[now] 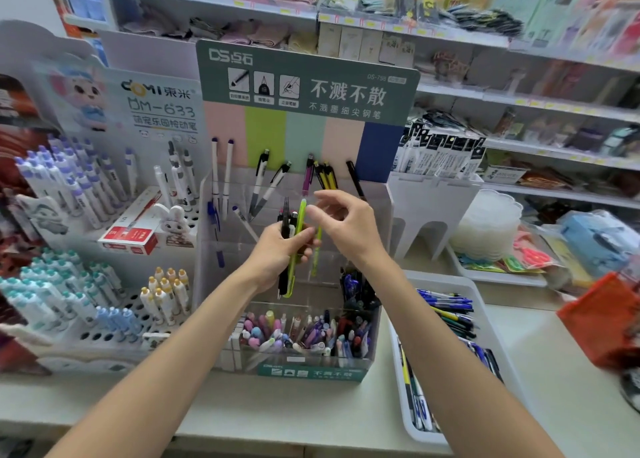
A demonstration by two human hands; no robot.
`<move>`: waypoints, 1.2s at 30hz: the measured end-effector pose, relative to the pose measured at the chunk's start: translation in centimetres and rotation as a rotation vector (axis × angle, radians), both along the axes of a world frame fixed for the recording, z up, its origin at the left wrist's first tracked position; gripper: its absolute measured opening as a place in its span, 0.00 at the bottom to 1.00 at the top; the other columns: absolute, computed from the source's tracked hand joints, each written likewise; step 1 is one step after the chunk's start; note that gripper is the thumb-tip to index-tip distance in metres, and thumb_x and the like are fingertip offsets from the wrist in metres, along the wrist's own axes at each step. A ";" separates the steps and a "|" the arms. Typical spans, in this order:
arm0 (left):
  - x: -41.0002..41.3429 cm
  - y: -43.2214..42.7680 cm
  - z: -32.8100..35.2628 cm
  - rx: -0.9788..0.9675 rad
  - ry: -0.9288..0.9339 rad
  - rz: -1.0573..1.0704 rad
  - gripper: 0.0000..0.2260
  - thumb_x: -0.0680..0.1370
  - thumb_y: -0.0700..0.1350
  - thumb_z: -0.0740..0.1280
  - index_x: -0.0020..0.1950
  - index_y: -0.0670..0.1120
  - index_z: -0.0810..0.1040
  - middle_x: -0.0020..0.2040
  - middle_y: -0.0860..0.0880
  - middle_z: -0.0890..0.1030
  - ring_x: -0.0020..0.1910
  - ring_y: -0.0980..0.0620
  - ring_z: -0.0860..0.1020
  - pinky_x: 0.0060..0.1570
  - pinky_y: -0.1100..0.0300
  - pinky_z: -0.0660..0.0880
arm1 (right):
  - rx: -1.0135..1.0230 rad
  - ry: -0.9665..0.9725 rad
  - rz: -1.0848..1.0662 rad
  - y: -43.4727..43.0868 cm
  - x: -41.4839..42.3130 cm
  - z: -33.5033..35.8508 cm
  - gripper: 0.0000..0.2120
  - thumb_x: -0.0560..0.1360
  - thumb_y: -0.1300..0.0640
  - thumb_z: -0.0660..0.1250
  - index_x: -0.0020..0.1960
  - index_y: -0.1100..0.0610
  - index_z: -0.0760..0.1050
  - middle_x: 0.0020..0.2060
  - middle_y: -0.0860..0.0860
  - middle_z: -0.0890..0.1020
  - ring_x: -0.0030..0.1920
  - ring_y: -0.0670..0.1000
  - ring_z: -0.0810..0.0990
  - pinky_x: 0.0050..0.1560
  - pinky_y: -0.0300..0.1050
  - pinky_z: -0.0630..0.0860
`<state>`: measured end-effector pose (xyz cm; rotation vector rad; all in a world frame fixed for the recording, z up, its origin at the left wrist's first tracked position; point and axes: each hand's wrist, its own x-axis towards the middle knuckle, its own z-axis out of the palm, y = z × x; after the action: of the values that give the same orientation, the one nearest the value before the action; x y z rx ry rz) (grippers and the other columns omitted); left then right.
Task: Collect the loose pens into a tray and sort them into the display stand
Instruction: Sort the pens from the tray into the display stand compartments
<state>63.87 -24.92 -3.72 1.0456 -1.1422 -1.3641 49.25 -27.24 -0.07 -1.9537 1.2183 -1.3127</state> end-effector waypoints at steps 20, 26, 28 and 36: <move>2.2 -0.5 0.4 -0.090 -0.085 -0.129 0.16 0.83 0.54 0.56 0.65 0.49 0.75 0.35 0.52 0.76 0.31 0.58 0.68 0.30 0.67 0.66 | -0.136 -0.093 -0.333 -0.8 -3.5 1.4 0.08 0.75 0.64 0.70 0.52 0.55 0.77 0.42 0.45 0.80 0.43 0.42 0.80 0.48 0.35 0.77; 2.6 -0.4 0.3 -0.037 0.024 -0.142 0.07 0.85 0.39 0.52 0.54 0.42 0.69 0.36 0.48 0.73 0.32 0.55 0.66 0.29 0.66 0.64 | -0.023 0.120 -0.284 -0.5 -1.1 -3.1 0.11 0.75 0.63 0.72 0.58 0.58 0.80 0.50 0.51 0.83 0.49 0.47 0.81 0.56 0.45 0.79; 3.1 -0.4 0.1 -0.016 0.059 -0.125 0.09 0.85 0.37 0.52 0.53 0.41 0.70 0.36 0.48 0.76 0.33 0.54 0.68 0.30 0.65 0.67 | -0.033 0.137 -0.279 -0.2 -0.9 -3.1 0.14 0.76 0.63 0.70 0.61 0.59 0.79 0.54 0.53 0.82 0.50 0.47 0.81 0.58 0.45 0.79; 4.3 -0.2 1.2 -0.035 -0.021 -0.154 0.10 0.83 0.45 0.61 0.53 0.42 0.80 0.42 0.48 0.84 0.40 0.55 0.81 0.48 0.58 0.80 | -0.073 0.172 -0.059 0.2 3.1 1.7 0.09 0.76 0.58 0.70 0.56 0.54 0.83 0.46 0.43 0.82 0.49 0.39 0.77 0.53 0.35 0.71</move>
<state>68.19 -25.14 -2.57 0.9647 -1.2800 -1.4504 52.37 -27.00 1.64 -2.1343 1.3353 -1.2558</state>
